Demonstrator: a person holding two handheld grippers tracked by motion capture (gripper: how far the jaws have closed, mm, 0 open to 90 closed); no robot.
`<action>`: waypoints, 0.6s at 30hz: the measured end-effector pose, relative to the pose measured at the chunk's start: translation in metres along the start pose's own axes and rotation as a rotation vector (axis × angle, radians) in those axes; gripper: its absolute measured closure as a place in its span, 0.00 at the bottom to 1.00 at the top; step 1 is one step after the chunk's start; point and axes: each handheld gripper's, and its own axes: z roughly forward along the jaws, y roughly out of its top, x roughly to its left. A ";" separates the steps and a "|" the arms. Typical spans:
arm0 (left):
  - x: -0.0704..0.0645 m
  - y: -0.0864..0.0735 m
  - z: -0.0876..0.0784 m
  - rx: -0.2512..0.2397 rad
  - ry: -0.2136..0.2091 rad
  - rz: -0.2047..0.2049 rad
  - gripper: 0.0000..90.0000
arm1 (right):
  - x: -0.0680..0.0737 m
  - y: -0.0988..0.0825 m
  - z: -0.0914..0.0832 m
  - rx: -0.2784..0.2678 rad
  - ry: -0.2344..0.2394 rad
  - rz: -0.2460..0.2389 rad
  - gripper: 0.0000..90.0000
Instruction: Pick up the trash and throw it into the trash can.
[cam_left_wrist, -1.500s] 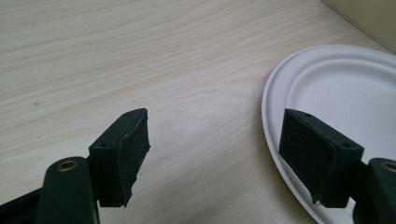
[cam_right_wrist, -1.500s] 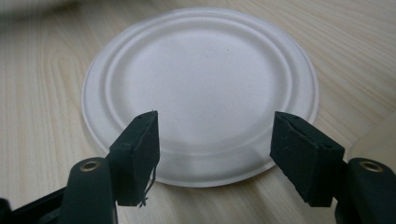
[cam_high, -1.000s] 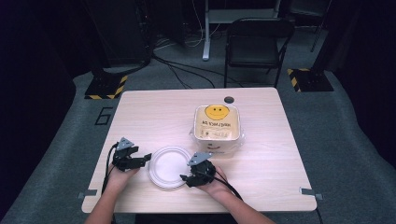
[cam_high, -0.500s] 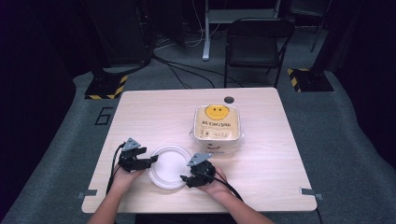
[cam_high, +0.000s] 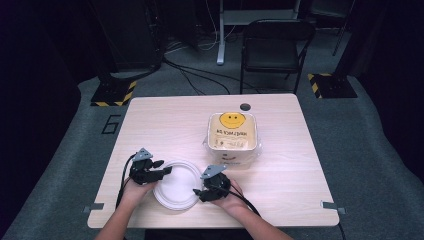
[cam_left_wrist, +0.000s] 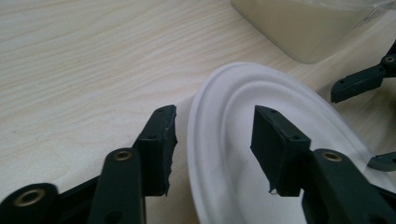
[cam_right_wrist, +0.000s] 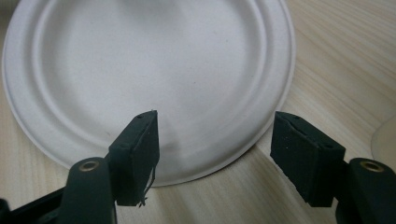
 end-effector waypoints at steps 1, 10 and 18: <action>0.000 0.000 0.000 0.000 -0.004 0.001 0.59 | 0.000 0.000 0.000 0.002 -0.001 -0.002 0.35; 0.000 0.001 -0.003 -0.013 -0.008 0.006 0.74 | 0.001 0.000 0.000 0.003 -0.001 -0.006 0.35; 0.004 0.003 -0.006 -0.011 -0.039 -0.033 0.81 | 0.002 0.000 0.000 0.001 -0.004 -0.021 0.35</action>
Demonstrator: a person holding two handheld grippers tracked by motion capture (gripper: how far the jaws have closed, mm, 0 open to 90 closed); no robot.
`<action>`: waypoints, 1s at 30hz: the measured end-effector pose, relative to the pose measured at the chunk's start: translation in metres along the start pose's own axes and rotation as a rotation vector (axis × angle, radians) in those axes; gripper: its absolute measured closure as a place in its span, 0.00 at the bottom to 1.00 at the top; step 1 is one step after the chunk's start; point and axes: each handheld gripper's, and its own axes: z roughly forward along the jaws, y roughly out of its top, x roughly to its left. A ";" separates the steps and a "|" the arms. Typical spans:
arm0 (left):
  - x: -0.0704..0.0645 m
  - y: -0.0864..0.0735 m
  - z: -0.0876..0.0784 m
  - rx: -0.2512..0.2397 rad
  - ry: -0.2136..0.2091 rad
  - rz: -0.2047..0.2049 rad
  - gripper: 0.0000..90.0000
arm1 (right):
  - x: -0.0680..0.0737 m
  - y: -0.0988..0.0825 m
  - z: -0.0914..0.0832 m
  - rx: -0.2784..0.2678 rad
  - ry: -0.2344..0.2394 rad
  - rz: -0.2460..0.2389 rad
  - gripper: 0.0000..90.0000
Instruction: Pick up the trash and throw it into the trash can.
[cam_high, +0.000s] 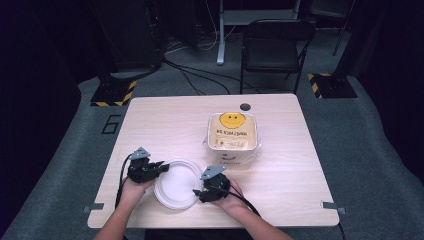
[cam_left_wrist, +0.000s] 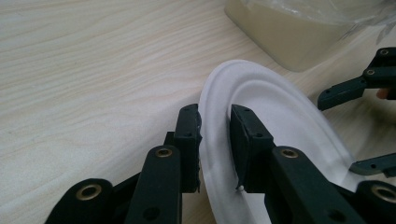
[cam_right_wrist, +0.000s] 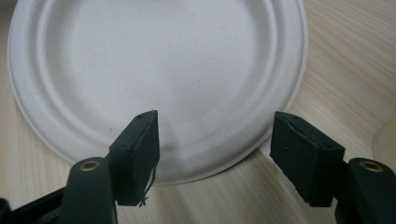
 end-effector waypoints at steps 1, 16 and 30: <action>0.000 0.000 0.000 -0.001 -0.001 0.003 0.82 | 0.000 0.000 0.000 0.001 0.001 0.003 0.35; -0.014 0.018 -0.007 -0.021 -0.040 0.063 0.84 | -0.006 0.011 -0.027 -0.019 0.020 -0.016 0.36; -0.032 0.041 -0.022 -0.067 -0.115 0.071 0.89 | -0.005 -0.002 -0.044 -0.024 0.008 -0.048 0.36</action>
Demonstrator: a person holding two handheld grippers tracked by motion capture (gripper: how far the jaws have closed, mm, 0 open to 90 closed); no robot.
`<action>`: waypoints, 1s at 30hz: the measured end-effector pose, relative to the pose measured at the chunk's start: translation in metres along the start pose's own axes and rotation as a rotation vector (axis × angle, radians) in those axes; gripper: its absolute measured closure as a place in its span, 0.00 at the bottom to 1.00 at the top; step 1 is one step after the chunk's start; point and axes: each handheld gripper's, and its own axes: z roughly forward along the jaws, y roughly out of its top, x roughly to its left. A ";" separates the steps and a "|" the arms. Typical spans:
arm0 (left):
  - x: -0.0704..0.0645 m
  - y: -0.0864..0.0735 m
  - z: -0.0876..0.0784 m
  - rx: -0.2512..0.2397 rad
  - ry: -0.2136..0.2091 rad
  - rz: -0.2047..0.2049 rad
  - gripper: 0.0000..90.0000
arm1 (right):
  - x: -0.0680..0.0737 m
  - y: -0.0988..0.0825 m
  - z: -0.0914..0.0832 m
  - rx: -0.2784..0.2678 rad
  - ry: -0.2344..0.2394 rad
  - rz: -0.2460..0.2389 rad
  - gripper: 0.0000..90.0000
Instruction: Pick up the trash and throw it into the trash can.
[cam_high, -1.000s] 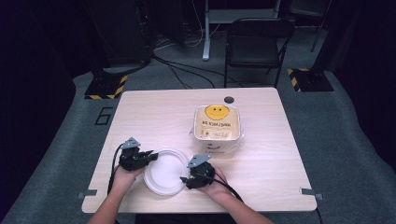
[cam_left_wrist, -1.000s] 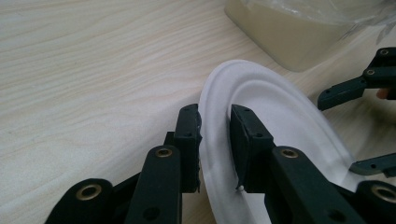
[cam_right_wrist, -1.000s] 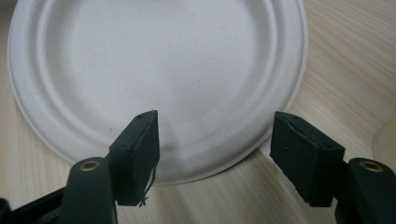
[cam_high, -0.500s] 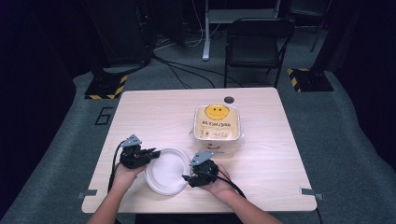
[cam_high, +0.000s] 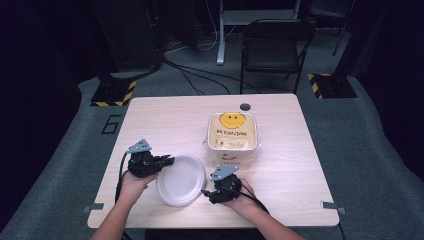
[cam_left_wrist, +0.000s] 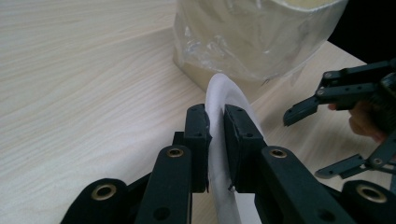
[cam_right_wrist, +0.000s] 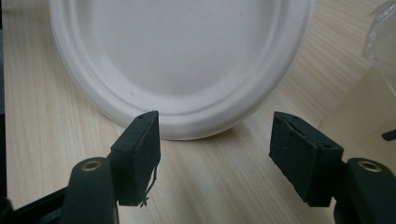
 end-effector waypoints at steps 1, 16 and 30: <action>-0.001 0.002 -0.001 -0.002 0.000 0.010 0.89 | 0.001 0.000 0.001 0.000 0.003 0.010 0.36; -0.005 0.036 -0.026 -0.057 0.031 0.053 0.93 | 0.004 -0.006 0.009 0.028 -0.004 -0.012 0.36; -0.005 0.068 -0.039 -0.055 0.092 0.080 0.93 | 0.009 -0.006 0.010 0.032 -0.001 -0.032 0.36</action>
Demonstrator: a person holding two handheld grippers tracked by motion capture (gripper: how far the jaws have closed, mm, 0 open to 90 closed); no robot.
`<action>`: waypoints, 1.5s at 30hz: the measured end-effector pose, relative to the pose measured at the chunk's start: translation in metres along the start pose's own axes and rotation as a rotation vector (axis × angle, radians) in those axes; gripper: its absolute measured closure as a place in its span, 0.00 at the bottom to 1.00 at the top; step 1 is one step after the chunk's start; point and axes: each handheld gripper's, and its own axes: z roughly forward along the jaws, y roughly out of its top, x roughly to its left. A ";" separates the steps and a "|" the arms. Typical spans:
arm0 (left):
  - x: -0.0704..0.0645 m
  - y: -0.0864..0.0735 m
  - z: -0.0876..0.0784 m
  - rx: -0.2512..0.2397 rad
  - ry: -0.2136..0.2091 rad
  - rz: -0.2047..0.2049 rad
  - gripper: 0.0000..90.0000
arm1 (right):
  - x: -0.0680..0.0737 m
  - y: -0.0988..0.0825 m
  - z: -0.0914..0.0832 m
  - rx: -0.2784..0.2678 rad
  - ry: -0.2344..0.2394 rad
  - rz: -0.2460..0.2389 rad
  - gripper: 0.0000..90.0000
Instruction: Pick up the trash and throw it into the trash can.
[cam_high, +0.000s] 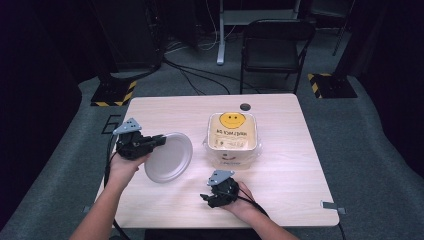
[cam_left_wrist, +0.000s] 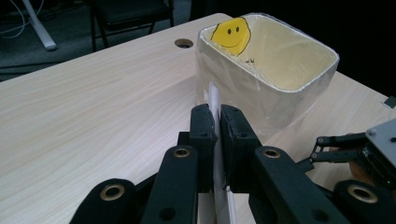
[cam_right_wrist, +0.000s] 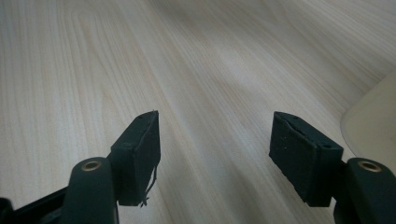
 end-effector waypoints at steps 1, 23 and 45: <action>0.000 0.003 0.000 0.002 0.002 -0.001 0.93 | 0.001 0.000 0.000 0.003 0.001 0.004 0.36; -0.009 0.055 0.001 -0.004 0.031 0.053 0.93 | 0.003 0.000 -0.003 -0.002 -0.005 -0.002 0.36; -0.024 0.100 0.016 -0.014 0.016 0.101 0.93 | 0.000 -0.007 -0.012 -0.012 -0.025 0.018 0.36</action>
